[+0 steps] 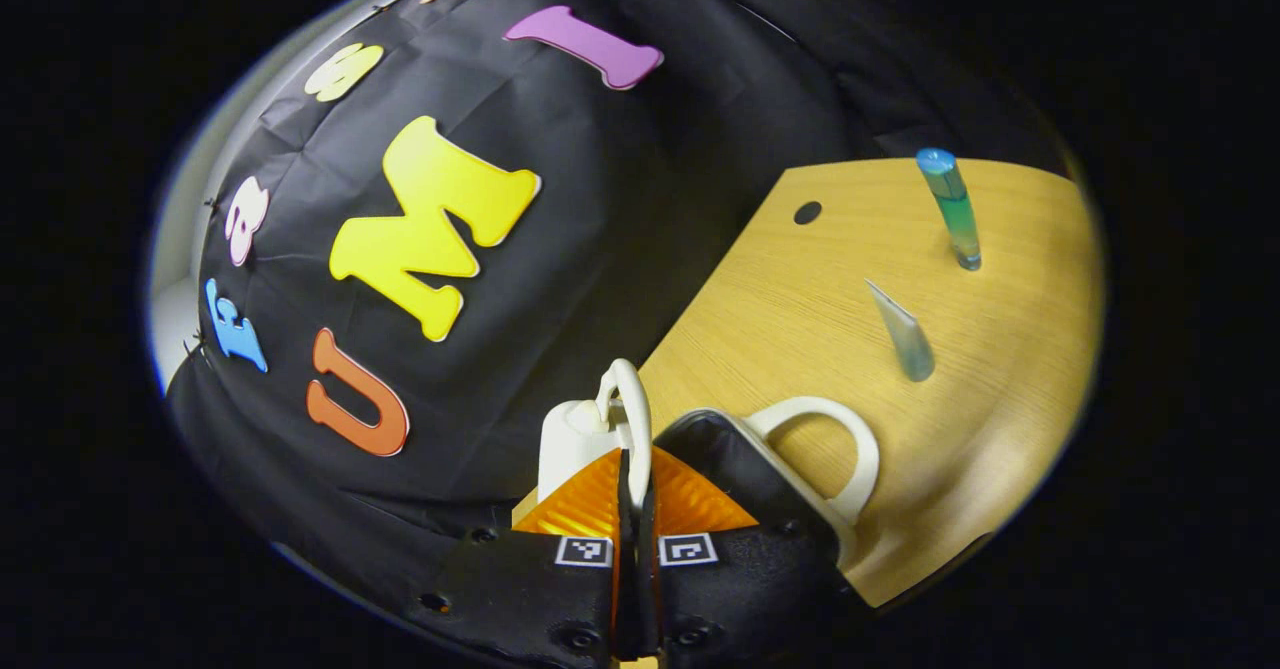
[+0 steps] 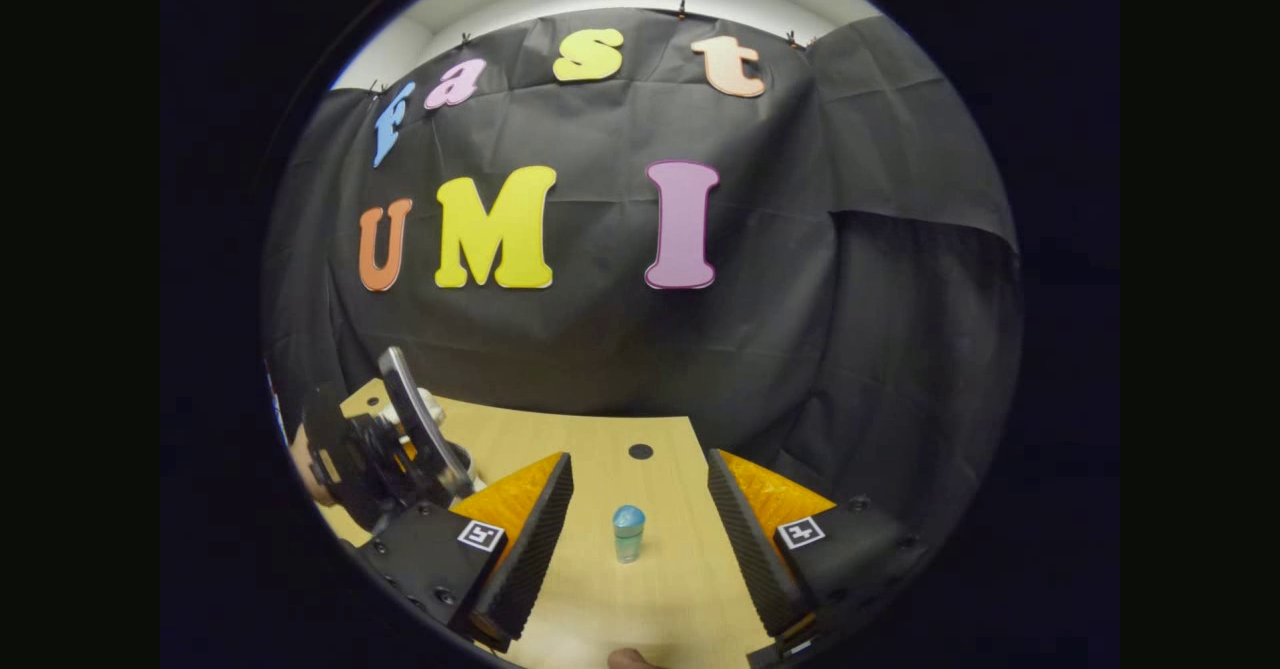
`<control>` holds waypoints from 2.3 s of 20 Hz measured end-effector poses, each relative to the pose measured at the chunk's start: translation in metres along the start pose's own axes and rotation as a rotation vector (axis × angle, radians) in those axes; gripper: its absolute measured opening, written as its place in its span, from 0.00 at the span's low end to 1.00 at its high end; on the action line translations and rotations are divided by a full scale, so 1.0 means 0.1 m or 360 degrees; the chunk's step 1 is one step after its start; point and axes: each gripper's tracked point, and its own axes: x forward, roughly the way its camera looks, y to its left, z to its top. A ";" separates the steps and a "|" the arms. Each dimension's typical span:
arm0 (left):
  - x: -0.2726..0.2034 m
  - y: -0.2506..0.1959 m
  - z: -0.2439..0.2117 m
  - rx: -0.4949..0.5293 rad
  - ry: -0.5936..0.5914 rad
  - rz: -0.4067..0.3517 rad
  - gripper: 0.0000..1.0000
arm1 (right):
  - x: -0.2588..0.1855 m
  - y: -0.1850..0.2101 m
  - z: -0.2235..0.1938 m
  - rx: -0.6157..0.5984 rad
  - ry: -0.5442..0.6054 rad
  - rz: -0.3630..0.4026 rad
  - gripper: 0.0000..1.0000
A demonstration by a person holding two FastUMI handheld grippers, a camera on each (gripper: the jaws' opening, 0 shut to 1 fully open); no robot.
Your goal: First open the suitcase, pack the skin care products into it, and then close the suitcase.
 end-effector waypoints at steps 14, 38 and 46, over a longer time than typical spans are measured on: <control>-0.10 1.92 -1.50 -0.0359 0.0009 0.0104 0.03 | 0.09 0.96 0.08 -0.0073 0.0013 -0.0051 0.81; 1.07 1.15 -4.30 -0.2079 0.0320 -0.0482 0.05 | -0.08 1.19 -0.33 -0.0258 0.0239 -0.0221 0.80; 0.93 1.29 -4.53 -0.2351 0.0360 -0.0218 0.58 | -0.01 1.22 -0.30 -0.0212 0.0183 -0.0088 0.80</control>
